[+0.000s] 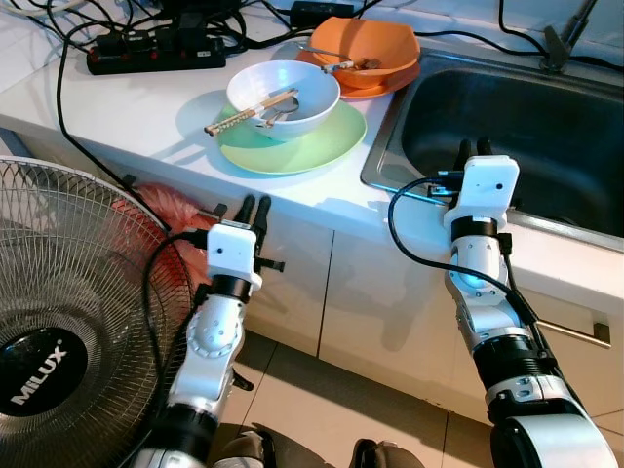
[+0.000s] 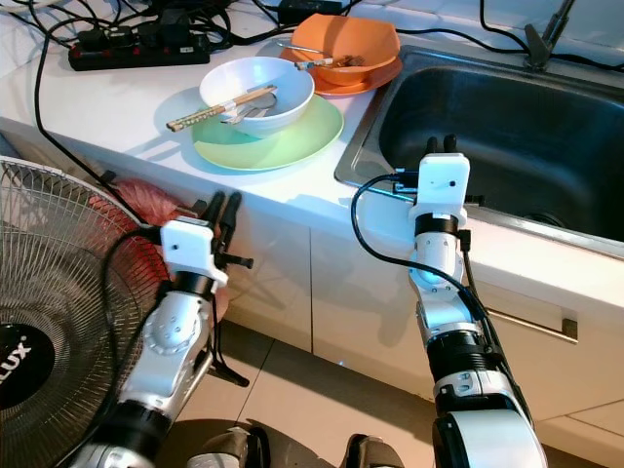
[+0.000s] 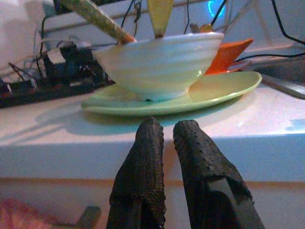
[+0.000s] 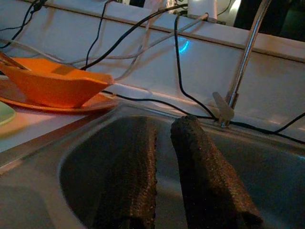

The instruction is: Kitchen organization

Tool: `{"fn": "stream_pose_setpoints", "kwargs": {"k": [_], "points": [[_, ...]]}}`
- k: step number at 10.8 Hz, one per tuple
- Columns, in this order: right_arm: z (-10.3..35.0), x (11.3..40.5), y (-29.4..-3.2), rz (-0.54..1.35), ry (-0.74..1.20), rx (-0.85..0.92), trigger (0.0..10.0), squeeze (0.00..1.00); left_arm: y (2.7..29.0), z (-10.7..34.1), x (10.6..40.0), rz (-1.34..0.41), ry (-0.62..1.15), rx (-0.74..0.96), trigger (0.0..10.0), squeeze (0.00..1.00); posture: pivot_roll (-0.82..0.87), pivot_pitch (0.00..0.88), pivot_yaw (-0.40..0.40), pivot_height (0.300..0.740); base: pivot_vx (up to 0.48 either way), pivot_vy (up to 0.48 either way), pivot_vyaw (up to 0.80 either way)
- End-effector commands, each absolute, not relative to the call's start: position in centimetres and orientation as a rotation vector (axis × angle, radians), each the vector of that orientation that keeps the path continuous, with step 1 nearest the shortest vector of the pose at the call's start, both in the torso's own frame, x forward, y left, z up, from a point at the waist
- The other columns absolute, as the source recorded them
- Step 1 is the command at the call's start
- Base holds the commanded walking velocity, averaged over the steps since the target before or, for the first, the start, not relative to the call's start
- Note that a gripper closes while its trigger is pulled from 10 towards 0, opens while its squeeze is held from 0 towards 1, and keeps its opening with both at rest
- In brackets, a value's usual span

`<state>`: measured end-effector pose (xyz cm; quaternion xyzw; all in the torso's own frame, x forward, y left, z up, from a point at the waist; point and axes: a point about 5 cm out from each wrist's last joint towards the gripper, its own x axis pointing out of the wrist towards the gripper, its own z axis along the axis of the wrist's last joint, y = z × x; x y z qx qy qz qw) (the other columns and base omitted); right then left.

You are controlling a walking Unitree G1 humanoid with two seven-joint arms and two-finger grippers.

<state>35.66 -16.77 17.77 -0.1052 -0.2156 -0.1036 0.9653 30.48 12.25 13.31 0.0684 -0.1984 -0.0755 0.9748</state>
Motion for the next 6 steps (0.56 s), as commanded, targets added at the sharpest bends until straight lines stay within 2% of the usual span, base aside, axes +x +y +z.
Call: {"fn": "stream_pose_setpoints", "kwargs": {"k": [1,3,5,6], "points": [[17.3,35.4,-17.1,-0.221,-0.428,-0.199,10.0,0.0,12.7,12.2,29.9,-0.154,-0.358,0.162,10.0,0.0,0.03,0.138,0.011,0.74,0.0,0.0,0.0],[17.3,35.4,-17.1,-0.221,-0.428,-0.199,10.0,0.0,14.4,8.1,29.1,-0.134,-0.18,0.197,10.0,0.0,0.03,0.139,0.013,0.74,0.0,0.0,0.0],[17.3,35.4,-17.1,-0.223,-0.428,-0.2,10.0,0.0,16.9,3.2,28.1,-0.017,0.163,0.198,10.0,0.0,0.02,0.145,0.014,0.74,0.0,0.0,0.0],[17.3,35.4,-17.2,-0.223,-0.424,-0.206,10.0,0.0,17.5,1.6,26.5,-0.047,0.143,0.207,10.0,0.0,0.02,0.151,0.012,0.74,0.0,0.0,0.0]]}}
